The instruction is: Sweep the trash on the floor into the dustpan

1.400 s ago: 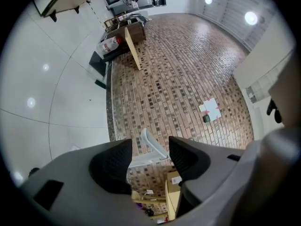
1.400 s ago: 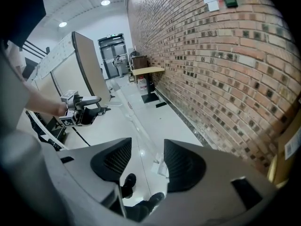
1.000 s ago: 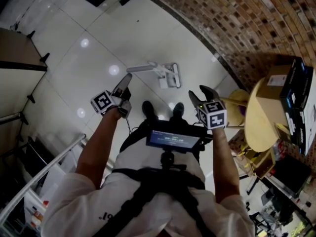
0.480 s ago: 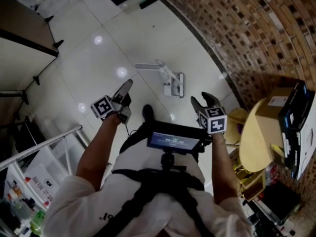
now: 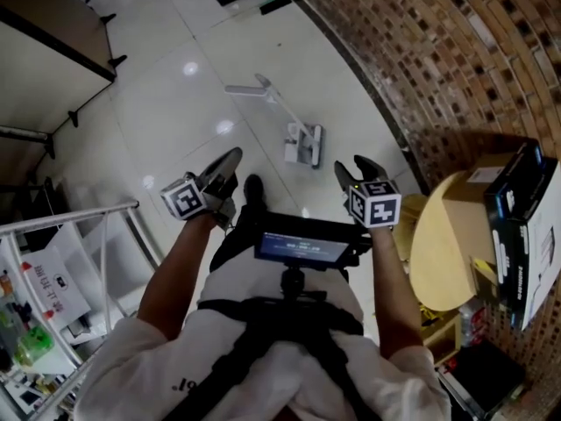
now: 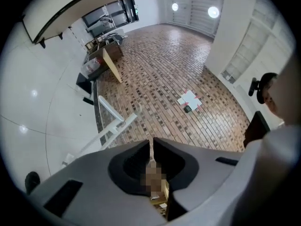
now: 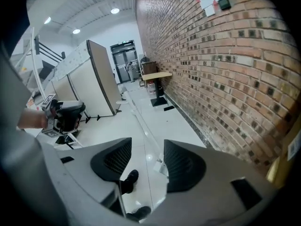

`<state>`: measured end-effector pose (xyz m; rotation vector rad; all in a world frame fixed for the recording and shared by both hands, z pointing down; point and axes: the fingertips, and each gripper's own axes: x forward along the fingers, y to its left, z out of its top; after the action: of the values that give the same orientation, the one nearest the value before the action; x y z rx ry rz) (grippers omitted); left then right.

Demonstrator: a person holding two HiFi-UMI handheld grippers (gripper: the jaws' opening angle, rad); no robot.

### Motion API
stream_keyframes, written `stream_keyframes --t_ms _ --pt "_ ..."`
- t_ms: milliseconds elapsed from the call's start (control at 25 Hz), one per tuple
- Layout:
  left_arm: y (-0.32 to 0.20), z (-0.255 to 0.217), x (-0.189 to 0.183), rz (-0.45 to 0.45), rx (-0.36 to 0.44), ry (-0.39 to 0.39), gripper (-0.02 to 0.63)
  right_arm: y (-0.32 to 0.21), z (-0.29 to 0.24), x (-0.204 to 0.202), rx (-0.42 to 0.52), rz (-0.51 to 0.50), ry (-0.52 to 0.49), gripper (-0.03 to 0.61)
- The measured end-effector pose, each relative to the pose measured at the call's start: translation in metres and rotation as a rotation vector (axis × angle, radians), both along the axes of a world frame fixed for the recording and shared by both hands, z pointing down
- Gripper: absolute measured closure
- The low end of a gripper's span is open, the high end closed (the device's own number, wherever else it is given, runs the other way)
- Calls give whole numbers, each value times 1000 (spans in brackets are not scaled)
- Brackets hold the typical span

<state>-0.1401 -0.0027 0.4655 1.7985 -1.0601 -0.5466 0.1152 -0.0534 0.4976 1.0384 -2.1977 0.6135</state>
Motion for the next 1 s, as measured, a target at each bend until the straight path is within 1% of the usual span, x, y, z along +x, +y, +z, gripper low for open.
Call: stream_keyframes --t_ms 40,120,200,320,440,640,800,880,1000 --pt "5 -7 10 19 32 -10 603 5 -1 5 0 -4 -10 353" --pt "14 -19 31 54 89 -24 603 17 -5 13 8 -15 -30 386" --pt "24 -29 50 78 127 -42 604 28 -7 22 22 -24 -45 397" --pt "40 -36 72 92 153 -81 614 44 -10 36 42 -34 -62 398" --pt "60 -45 90 87 177 -124 614 59 -13 50 51 -41 -79 417" --pt "89 -61 103 58 217 -217 614 79 -20 63 54 -42 -108 453" --pt "108 -78 109 26 261 -237 614 91 -30 63 57 -67 -98 454" --pt "114 -85 113 20 278 -258 614 93 -38 61 70 -74 -91 479" --pt "120 -94 120 34 290 -293 614 96 -52 58 85 -63 -101 504"
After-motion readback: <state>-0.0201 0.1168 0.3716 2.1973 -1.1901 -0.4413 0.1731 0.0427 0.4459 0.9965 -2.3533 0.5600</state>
